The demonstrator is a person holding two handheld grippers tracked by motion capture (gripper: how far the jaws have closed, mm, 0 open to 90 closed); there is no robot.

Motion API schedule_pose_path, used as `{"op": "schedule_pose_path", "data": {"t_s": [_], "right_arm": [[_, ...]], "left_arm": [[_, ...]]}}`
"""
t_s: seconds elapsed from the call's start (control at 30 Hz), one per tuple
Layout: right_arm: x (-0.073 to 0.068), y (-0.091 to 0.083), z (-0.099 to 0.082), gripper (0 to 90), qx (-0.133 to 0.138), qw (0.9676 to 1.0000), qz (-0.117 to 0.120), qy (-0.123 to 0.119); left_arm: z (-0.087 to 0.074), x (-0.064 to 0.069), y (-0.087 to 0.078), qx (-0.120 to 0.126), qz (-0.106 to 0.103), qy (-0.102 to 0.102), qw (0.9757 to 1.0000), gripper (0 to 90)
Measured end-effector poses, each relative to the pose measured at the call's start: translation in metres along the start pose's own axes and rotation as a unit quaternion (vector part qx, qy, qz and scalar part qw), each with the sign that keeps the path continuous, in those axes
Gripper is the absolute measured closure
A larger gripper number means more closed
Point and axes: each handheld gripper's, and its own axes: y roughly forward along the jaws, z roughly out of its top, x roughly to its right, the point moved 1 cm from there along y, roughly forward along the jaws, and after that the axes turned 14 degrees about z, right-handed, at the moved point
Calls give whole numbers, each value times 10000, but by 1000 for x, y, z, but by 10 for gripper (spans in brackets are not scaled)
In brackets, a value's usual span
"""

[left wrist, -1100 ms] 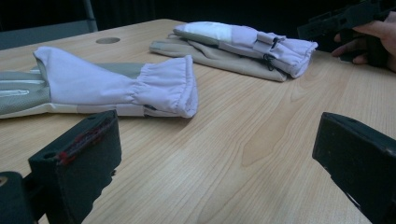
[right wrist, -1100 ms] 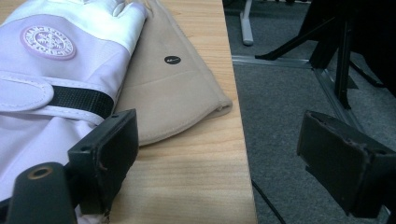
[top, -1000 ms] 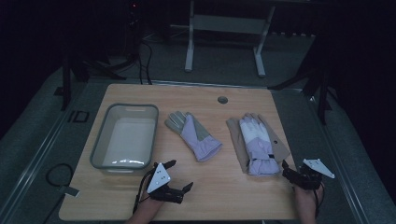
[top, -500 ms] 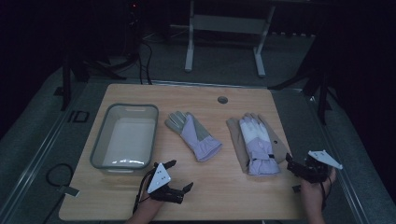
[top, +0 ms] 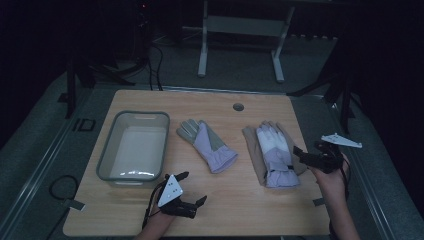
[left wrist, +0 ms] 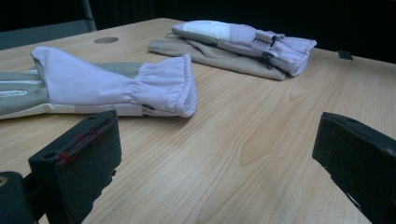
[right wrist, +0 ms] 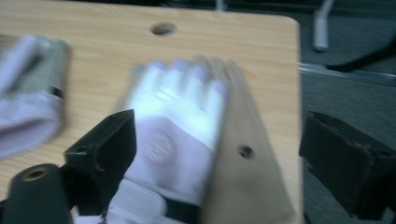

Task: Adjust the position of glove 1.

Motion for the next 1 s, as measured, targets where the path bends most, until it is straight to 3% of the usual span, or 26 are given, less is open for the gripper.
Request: {"op": "schedule_pose_path", "data": {"t_s": [0.23, 0.53, 1.0], "right_arm": [[-17, 15, 26, 125, -55, 9995, 236, -184], [-38, 41, 43, 143, -189, 9978, 505, -397], [-82, 90, 62, 158, -558, 9891, 1113, -791]], "left_arm": [[0, 0, 0, 1, -4, 4, 10000, 13], [0, 0, 0, 6, -15, -4, 10000, 13], [0, 0, 0, -1, -58, 0, 10000, 13]]}}
